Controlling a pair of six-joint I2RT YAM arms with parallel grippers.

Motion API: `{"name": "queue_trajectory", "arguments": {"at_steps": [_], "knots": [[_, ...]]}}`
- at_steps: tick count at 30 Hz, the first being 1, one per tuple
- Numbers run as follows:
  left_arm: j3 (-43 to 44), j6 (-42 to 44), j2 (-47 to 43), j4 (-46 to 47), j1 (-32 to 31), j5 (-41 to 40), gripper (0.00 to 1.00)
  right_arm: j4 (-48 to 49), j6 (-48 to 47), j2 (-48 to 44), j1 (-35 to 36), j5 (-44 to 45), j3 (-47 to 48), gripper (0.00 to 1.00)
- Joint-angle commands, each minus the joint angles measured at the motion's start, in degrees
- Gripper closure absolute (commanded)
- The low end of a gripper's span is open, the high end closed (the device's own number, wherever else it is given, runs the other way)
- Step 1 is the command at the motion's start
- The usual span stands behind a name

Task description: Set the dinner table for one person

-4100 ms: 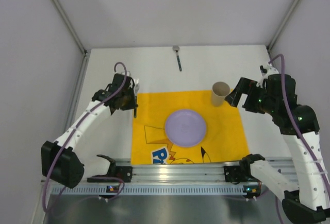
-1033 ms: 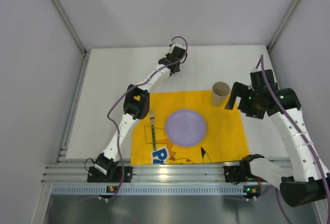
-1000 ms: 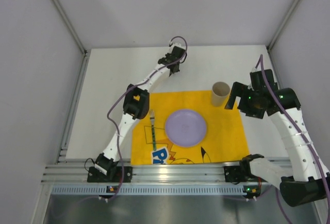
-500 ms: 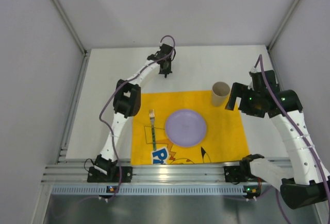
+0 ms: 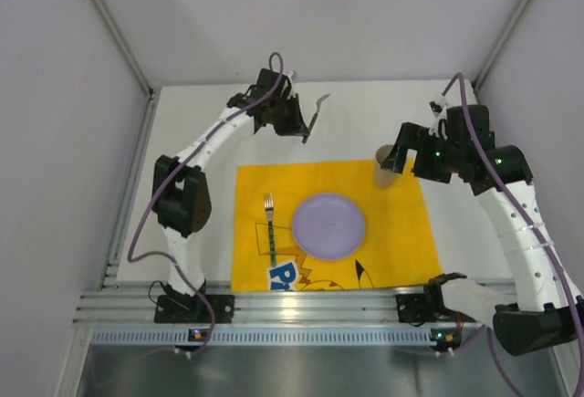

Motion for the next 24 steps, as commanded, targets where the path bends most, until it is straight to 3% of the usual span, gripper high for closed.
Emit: {"name": "queue_trajectory", "arguments": {"at_steps": [1,5,7,10,14,20,24], "knots": [[-12.6,-8.6,-15.2,12.7,-2.3,10.2,1.00,9.3,2.2,1.8,0.2,-8.7,3.1,0.01],[-27.0,-18.2,-30.2,22.8,-5.3,12.9,1.00,13.7,5.5,2.9,0.1,-13.5,1.0,0.00],[-34.5,-21.4,-34.5,29.3,-7.3,13.8,1.00,17.2,8.1,2.9,0.1,-16.5,-0.2,0.00],[-39.9,-24.0,-40.4,32.1,-11.0,13.5,1.00,24.3,13.3,2.7,0.2,-22.9,-3.0,0.00],[-44.3,-25.4,-45.3,32.3,-13.9,10.9,1.00,35.4,21.9,1.2,0.5,-29.2,-8.5,0.00],[-46.9,-28.6,-50.0,36.4,-15.1,10.5,1.00,42.5,27.6,-0.6,2.3,-29.6,-14.1,0.00],[-47.2,-30.2,-50.3,41.0,-15.2,12.8,1.00,48.4,30.8,-1.2,5.7,-28.3,-17.9,0.06]]}}
